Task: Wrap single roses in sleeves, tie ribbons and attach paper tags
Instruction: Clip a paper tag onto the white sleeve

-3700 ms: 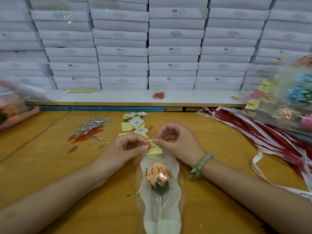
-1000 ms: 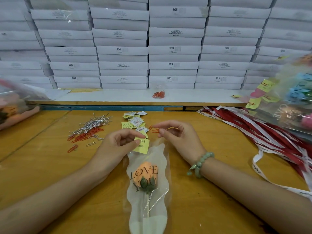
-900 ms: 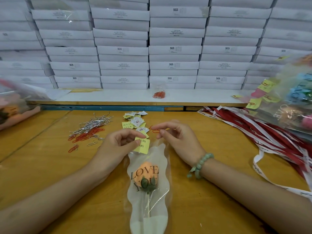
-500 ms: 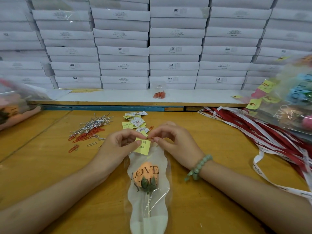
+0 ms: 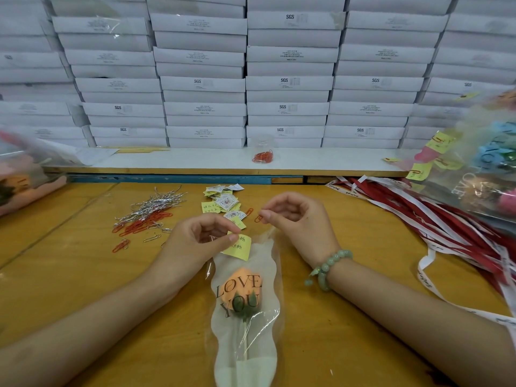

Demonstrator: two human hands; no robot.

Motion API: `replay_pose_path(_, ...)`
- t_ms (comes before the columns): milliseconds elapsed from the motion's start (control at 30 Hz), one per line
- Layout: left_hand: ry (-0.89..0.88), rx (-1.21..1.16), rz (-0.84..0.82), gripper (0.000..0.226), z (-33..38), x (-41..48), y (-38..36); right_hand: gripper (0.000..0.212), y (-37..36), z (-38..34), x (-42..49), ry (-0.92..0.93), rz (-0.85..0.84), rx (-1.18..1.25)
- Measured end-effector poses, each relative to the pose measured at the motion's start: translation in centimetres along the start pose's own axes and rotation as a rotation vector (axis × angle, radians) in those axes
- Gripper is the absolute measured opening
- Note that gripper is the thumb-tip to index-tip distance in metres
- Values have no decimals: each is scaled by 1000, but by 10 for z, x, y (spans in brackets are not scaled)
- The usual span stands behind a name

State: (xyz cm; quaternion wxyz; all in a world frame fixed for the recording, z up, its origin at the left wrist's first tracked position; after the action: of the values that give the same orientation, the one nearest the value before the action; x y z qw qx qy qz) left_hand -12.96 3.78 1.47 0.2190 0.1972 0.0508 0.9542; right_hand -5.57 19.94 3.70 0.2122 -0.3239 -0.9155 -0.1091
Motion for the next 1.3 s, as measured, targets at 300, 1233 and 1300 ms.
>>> replay_pose_path(300,-35,42,1,13,0,1,1,10,-28,7,-7,-64,-155,48)
replay_pose_path(1233,-3,-14,92,10,4,0,9,10,-35,1,-13,26,-230,-156)
replay_pose_path(1300,2,-21,88,10,3,0,8,15,-36,2,-13,22,-235,-165)
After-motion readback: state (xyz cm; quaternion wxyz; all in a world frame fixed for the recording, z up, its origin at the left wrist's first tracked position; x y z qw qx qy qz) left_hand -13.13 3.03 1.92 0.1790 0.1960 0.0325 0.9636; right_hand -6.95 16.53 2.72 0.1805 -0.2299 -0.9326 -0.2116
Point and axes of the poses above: each hand's wrist, its own x-axis towards the middle knuckle, its own y-axis out of the back of the hand, z = x × y, the point moved 10 cm from there along x, towards the middle knuckle, and after that the axes turned 11 degrees about z, right-handed, at the moved point
